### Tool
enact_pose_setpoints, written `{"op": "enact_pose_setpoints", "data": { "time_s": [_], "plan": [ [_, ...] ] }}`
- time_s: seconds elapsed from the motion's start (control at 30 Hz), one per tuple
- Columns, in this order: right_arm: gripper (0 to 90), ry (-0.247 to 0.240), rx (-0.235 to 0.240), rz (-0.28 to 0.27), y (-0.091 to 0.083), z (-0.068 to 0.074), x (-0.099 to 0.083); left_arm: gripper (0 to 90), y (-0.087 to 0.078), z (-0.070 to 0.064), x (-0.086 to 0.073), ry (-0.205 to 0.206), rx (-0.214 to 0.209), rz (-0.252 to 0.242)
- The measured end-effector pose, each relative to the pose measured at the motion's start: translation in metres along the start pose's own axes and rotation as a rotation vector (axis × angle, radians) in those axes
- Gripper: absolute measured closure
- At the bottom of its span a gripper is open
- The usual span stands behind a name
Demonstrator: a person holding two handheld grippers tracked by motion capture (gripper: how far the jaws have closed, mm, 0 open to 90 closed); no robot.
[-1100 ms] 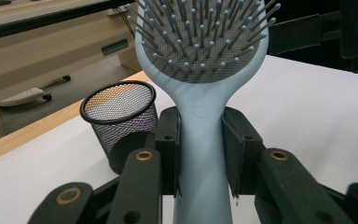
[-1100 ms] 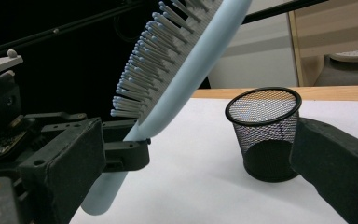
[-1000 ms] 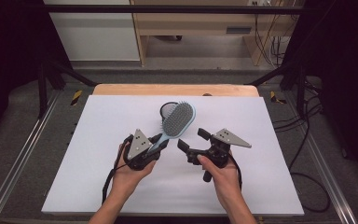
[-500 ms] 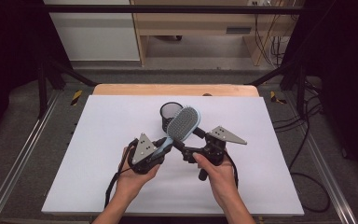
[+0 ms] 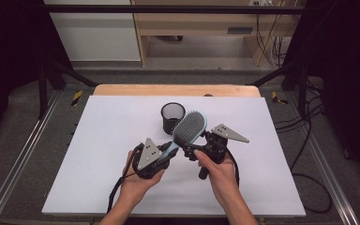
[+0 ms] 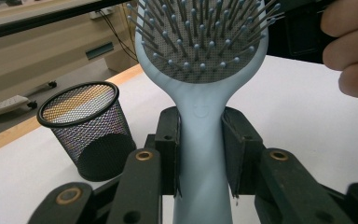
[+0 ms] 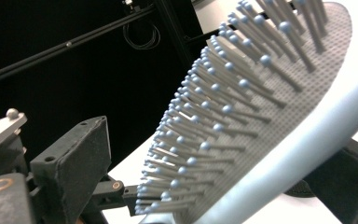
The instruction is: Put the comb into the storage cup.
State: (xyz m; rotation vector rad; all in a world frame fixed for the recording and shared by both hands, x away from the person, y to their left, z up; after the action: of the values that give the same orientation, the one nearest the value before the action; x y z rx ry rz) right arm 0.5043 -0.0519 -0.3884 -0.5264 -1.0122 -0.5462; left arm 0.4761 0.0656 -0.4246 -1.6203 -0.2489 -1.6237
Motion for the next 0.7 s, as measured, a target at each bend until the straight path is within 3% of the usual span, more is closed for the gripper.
{"op": "enact_pose_setpoints", "data": {
  "time_s": [0.17, 0.7],
  "plan": [
    [16.1, 0.042, 0.019, -0.002, -0.0003, -0.0025, 0.0015, 69.7, -0.0005, -0.0034, -0.0003, 0.007, -0.003, -0.005],
    [35.7, 0.102, 0.037, -0.028, -0.0013, -0.0062, 0.0046, 69.6, -0.001, -0.0042, 0.0008, 0.013, -0.001, -0.012]
  ]
}}
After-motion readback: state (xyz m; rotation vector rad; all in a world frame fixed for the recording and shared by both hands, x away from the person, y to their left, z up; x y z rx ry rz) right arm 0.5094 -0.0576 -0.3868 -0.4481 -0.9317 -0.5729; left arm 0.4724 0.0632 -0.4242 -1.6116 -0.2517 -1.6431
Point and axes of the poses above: each handheld gripper's, and its own axes: y roughly forward along the jaws, x roughly out of its top, z roughly to its left, the point moved 7 cm from there along y, roughly forward along the jaws, and after that the axes turned 5 degrees about z, right-handed, at the moved point
